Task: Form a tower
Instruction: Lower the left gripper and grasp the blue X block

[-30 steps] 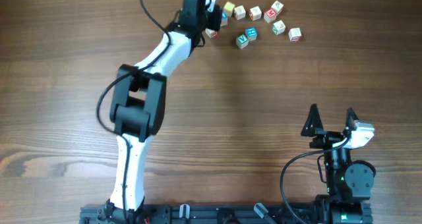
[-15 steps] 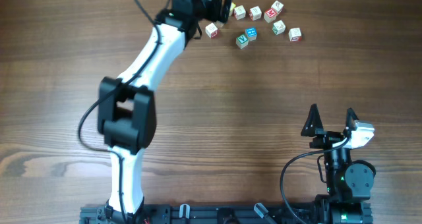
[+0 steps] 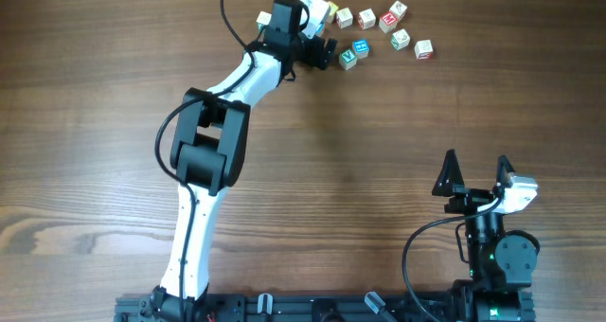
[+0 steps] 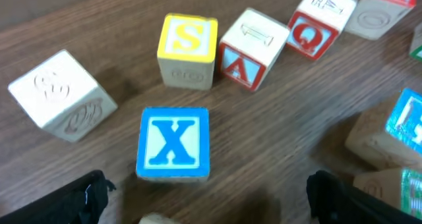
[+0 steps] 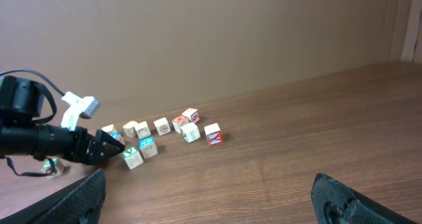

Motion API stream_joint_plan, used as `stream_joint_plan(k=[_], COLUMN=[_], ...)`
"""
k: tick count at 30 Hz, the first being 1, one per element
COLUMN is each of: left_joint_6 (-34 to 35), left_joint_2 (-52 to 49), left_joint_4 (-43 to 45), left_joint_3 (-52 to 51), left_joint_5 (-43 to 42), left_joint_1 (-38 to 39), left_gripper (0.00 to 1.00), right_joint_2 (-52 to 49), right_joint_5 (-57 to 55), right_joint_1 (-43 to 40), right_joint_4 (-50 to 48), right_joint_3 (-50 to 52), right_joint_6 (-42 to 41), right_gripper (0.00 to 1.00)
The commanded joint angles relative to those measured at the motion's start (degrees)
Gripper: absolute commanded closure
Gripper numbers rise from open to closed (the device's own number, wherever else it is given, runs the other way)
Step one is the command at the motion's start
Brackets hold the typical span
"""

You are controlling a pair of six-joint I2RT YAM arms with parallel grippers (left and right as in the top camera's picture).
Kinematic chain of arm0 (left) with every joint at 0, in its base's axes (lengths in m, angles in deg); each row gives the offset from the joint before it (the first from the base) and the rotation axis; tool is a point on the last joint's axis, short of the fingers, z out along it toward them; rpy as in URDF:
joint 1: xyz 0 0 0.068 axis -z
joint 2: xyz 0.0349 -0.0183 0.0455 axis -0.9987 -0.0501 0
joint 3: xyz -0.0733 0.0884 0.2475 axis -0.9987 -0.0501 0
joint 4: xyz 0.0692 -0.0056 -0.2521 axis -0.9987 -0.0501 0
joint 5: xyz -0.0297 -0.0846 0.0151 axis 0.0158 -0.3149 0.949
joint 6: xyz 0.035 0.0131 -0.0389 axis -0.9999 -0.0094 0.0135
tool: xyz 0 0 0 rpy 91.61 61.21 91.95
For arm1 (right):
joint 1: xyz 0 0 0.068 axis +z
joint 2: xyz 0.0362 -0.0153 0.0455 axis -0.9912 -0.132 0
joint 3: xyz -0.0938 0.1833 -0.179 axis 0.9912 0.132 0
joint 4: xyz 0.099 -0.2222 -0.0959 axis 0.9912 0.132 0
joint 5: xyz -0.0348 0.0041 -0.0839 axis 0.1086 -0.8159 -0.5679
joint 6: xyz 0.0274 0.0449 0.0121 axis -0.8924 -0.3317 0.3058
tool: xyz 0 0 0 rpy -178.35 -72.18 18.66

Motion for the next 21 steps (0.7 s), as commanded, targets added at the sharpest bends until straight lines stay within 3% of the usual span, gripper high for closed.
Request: stream_joint_plan(k=[1,5,10,15,17,18,19,21], left_joint_6=[1.4,1.3,1.2,1.2,1.2,1.5,2.9,4.5], left_joint_2=[-0.6,-1.8,-4.1,-4.8,-4.7,-4.7,-4.7,-4.6], left_joint_4=[3.8,5.2,7.2,9.1,9.3,9.3,9.2,9.0], left_joint_3=[1.2,1.2,1.2,1.2,1.6,2.0,2.5,3.5], left_joint_5=[-2.7,-2.7,-2.7,-2.8,-2.8,-2.8,-2.8,-2.8], left_joint_1=[-0.6,-0.9,-1.7,-3.0,-3.0,-3.0,-3.0,-3.0], left_gripper=[0.03,0.16,0.14,0.23,0.34,0.45,0.68,0.74], right_joint_2=[0.3,0.3,0.3,0.3,0.3,0.3,0.3,0.3], right_joint_5=[0.2,0.2,0.2,0.2,0.2,0.2,0.2,0.2], right_joint_1=[-0.2,-0.2,-0.2,-0.2,-0.2,-0.2,-0.2,-0.2], right_joint_4=[-0.2,-0.2,-0.2,-0.2,-0.2,-0.2,-0.2,-0.2], right_joint_3=[0.1,0.1,0.1,0.1,0.1,0.1,0.1,0.1], right_joint_6=[-0.8,-0.8,-0.8,-0.8,-0.8,-0.8,-0.8,-0.8], right_gripper=[0.00,0.00,0.00,0.00,0.00,0.00,0.00,0.00])
